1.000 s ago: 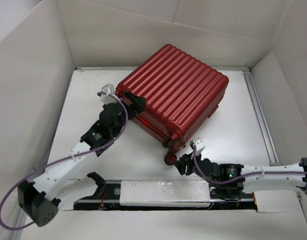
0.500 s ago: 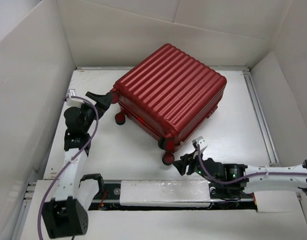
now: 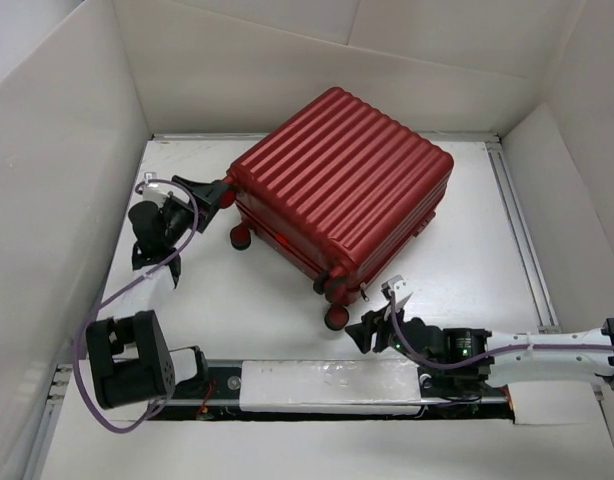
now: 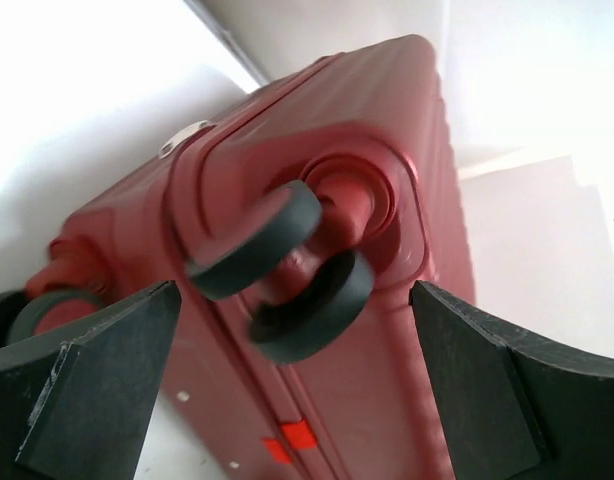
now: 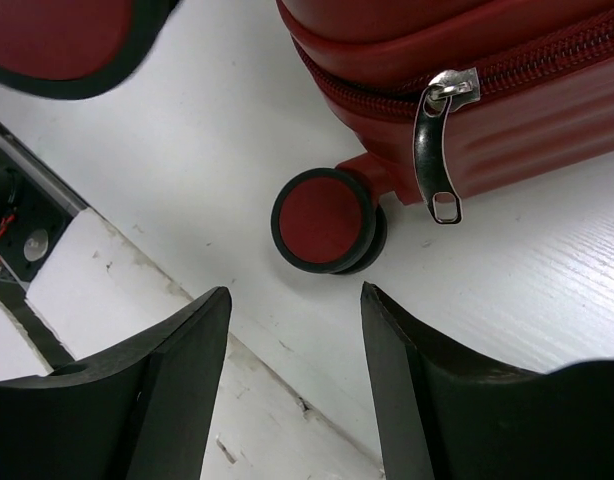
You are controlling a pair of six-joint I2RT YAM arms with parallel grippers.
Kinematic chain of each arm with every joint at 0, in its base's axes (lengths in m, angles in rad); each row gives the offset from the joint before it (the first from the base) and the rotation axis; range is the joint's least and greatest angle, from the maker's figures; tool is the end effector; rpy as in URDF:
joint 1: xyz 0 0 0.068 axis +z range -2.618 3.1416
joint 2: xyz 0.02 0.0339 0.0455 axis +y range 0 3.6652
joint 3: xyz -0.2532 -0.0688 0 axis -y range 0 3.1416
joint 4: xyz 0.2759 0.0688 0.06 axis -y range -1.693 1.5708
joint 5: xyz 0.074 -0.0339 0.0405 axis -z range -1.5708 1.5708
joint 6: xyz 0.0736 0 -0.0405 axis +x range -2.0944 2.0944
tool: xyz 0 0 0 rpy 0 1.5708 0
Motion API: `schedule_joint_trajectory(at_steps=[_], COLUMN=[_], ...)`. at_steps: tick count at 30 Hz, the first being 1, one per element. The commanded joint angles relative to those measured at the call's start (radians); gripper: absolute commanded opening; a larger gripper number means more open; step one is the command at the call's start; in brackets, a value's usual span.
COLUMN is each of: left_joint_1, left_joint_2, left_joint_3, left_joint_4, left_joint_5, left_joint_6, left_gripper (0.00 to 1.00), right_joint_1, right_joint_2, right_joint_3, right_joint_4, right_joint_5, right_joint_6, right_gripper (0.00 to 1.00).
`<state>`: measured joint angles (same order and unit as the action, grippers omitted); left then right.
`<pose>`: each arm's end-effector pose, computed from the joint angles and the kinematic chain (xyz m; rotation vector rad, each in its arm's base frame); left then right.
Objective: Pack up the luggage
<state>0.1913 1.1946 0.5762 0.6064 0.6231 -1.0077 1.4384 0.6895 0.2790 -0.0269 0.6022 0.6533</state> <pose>0.3226 0.0187 0.2363 -0.4879 1.6265 -1.1130 0.0708 0.2161 0.1624 -0.3942 1.9705 0.7787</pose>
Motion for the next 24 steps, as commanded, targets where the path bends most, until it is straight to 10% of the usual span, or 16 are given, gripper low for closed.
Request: schedule_joint_trajectory(at_steps=[1,12,16,21,24], left_joint_1=[0.002,-0.033,-0.043,-0.043,-0.032], left_joint_2=[0.062,0.215,0.244,0.254,0.179], left_joint_3=[0.036,0.056,0.065,0.088,0.068], left_joint_4=[0.179,0.435,0.535,0.59,0.561], left_joint_5=[0.076,0.089,0.089,0.11,0.119], left_joint_6=[-0.078,-0.239,-0.292,-0.322,-0.31], left_gripper=[1.0,0.84,0.64,0.0,0.0], right_joint_1=[-0.004,-0.004,-0.004,-0.004,-0.052], right_joint_2=[0.01,-0.024,-0.033,-0.033,-0.033], right_joint_3=[0.0,-0.032,-0.058,-0.081,-0.071], right_joint_4=[0.013,0.013,0.013,0.013,0.013], right_joint_5=[-0.002,0.028,0.028,0.106,0.107], right_joint_6=[0.006,0.091,0.127,0.161,0.149], right_gripper=[0.61,0.61,0.61,0.57,0.47])
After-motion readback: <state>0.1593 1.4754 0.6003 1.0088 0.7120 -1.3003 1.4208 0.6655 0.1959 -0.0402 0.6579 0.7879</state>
